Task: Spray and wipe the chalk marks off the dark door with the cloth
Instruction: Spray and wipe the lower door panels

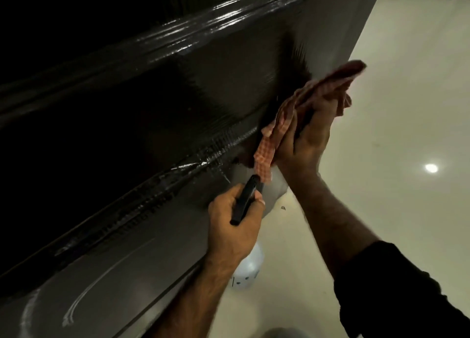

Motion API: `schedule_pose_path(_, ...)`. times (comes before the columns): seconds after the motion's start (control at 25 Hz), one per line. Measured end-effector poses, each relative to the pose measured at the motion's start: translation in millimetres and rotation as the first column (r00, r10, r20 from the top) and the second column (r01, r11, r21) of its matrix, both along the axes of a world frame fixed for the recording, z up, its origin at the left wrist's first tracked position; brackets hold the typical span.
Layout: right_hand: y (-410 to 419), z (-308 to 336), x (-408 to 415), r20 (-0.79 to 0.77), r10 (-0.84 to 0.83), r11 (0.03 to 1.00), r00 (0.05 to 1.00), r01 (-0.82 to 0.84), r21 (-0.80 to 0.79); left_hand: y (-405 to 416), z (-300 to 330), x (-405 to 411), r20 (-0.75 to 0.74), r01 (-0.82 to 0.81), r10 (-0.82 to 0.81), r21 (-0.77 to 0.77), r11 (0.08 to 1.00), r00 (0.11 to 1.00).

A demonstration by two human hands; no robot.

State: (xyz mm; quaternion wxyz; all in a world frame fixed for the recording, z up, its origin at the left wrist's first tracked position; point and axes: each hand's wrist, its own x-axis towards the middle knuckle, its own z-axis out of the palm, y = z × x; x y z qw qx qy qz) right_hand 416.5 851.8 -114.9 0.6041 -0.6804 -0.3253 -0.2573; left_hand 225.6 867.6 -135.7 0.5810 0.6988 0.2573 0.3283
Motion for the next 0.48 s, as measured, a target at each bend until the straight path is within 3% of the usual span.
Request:
schedule_pose_path(0.08, -11.5, -65.2, -1.2, -0.050, 0.025, 0.990, 0.998, -0.031, -0.139, -0.5, -8.1, 1.4, -0.002, 0.001, -0.001, -0.014, 1.000, 1.000)
schedule_pose_path(0.16, -37.2, -128.6, -6.1, -0.328, 0.032, 0.951, 0.944, -0.130, -0.282, -3.0, -18.9, 6.4, -0.019, -0.034, 0.033, -0.054, 0.998, 0.999)
schedule_pose_path(0.24, -49.0, -133.5, 3.9, -0.399, -0.035, 0.943, 0.916, -0.101, -0.316, -6.7, -29.9, 9.4, -0.053, -0.067, 0.063, -0.077, 0.995, 0.997)
schedule_pose_path(0.36, -35.2, -57.4, 23.6, -0.130, 0.103, 0.987, 0.986, -0.118, -0.112, -14.2, -43.6, 8.9, -0.108, -0.047, 0.038, -0.079, 0.996, 0.993)
schedule_pose_path(0.44, -17.0, -8.7, 24.6, 0.135, 0.062, 0.997, 0.989, -0.066, 0.028, -15.8, -53.8, 5.5, -0.108, -0.050, 0.043, -0.061, 0.997, 0.993)
schedule_pose_path(0.48, -9.1, -10.3, 21.7, 0.187, 0.010, 0.998, 0.982, -0.020, 0.053, -16.1, -61.0, 2.9, -0.093, -0.062, 0.057, -0.055, 0.997, 0.994)
